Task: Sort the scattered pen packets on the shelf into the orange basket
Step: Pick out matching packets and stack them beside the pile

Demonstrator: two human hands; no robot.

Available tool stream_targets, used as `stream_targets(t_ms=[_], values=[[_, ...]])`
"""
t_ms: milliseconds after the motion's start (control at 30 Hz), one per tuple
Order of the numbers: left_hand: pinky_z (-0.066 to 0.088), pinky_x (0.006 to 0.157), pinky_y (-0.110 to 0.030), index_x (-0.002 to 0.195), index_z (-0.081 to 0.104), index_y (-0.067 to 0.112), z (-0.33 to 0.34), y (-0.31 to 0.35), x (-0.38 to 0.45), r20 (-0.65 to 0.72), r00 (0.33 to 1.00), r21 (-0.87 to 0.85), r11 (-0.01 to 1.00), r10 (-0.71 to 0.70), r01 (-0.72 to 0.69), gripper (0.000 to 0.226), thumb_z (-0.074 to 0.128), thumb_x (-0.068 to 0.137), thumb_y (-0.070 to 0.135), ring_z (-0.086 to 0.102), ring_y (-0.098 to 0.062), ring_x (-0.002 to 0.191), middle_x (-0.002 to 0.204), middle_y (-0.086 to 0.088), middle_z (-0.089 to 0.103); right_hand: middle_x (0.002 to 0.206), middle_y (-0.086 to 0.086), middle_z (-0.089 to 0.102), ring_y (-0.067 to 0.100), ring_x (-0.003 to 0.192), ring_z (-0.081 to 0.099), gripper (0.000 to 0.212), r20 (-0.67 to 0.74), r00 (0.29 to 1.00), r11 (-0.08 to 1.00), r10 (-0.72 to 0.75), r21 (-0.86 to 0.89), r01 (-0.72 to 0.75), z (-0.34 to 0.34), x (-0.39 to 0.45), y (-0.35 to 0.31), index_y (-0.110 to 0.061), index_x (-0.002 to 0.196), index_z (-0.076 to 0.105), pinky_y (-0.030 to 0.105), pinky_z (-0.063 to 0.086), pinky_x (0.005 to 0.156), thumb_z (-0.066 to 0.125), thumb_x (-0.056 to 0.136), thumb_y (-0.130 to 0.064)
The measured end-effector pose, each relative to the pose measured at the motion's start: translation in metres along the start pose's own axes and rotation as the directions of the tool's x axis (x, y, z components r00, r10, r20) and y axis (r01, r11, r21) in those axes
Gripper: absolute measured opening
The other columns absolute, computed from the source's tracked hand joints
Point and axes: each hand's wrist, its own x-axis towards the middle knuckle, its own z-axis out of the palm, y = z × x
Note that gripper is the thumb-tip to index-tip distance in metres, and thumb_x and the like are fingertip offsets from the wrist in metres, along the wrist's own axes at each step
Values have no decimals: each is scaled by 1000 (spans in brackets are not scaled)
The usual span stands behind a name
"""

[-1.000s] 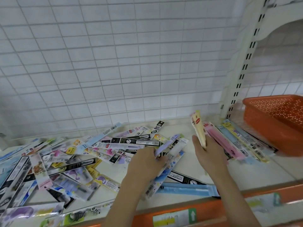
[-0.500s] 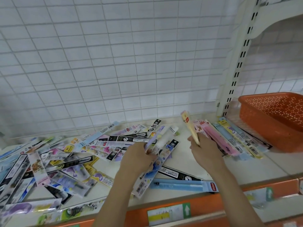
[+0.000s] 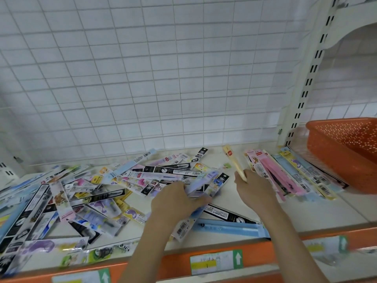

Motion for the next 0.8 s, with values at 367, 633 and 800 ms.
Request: stream_targets(t_ms=[367, 633, 800], values=[[43, 65, -30, 75, 47, 16, 19, 15, 12, 17, 1000, 15, 1000, 2, -3, 23, 56, 84, 35, 62, -28, 87, 88, -9, 62, 71, 0, 51, 12, 60, 47, 26, 32, 999, 1000, 1, -20, -1, -8, -8, 5, -16, 85, 51, 26, 33, 51, 37, 99, -32], [32, 46, -21, 63, 37, 17, -30, -16, 1, -118, 993, -117, 993, -7, -7, 28, 50, 87, 19, 39, -11, 50, 58, 2, 40, 68, -2, 51, 11, 60, 47, 25, 190, 979, 991, -78, -91, 96, -11, -14, -3, -20, 72, 49, 23, 36, 52, 50, 95, -29], [32, 45, -24, 87, 46, 17, -50, -37, -13, -245, 967, -313, 950, -71, -9, 9, 55, 87, 13, 42, -15, 52, 65, 0, 46, 79, -7, 53, 8, 64, 49, 33, 454, 881, 987, -133, -23, 161, -9, -24, -12, -20, 97, 60, 20, 37, 57, 77, 73, -37]])
